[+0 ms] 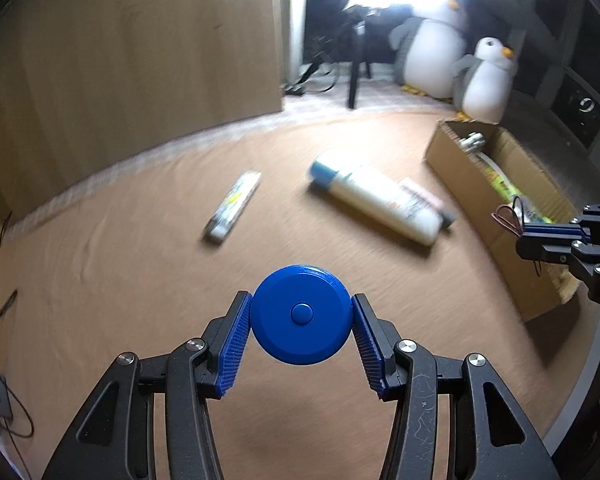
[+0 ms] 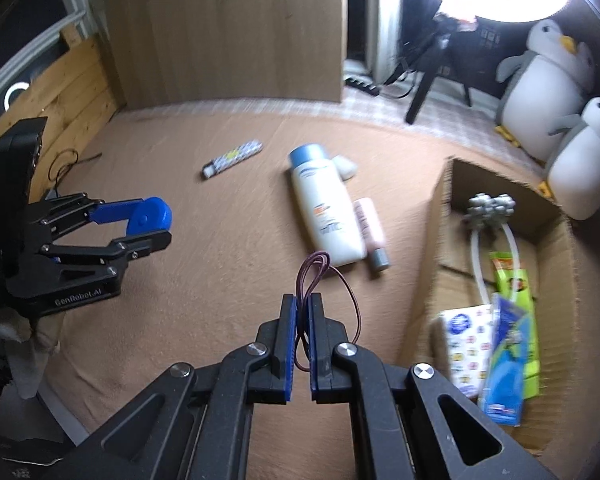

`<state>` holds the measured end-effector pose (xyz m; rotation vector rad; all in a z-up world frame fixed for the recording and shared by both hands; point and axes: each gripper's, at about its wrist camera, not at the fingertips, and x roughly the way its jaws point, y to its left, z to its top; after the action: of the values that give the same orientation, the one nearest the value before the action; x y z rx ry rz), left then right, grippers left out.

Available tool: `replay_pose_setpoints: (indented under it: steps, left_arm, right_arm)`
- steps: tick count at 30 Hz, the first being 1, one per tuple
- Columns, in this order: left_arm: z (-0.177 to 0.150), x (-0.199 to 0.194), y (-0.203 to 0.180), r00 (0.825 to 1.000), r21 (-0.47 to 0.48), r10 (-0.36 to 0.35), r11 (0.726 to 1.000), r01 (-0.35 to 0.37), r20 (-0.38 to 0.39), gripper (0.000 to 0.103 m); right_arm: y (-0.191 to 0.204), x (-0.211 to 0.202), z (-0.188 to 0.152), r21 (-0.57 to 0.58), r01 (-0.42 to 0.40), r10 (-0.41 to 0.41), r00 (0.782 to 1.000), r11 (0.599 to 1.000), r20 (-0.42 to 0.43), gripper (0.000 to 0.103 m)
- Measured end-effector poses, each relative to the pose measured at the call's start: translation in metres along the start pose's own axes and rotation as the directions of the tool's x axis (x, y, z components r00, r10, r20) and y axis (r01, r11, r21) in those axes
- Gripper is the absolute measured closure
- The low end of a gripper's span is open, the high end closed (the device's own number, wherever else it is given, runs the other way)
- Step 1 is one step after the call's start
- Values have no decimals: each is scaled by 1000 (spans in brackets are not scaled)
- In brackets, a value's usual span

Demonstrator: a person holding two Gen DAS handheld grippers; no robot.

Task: Organize objects
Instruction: 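Lift the hair tie with the right tool toward the cardboard box, then open the right tool over the box dropping the hair tie while the left tool drops the tape measure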

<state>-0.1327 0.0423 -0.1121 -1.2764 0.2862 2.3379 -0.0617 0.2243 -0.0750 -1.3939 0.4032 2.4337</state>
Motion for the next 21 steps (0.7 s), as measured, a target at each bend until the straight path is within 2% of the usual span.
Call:
replay_pose_setpoints:
  steps: [11,21]
  left_arm:
    - [64,5,-91,995,86,-85,993,80,50,49]
    - [109,44,-167,989,124,-143,983,137,41,49]
  right_arm:
    - [-84,-32,8,48,80,-83,995,996,62,98]
    - [-154,-26,17,88,115,-119,992,990,49,98]
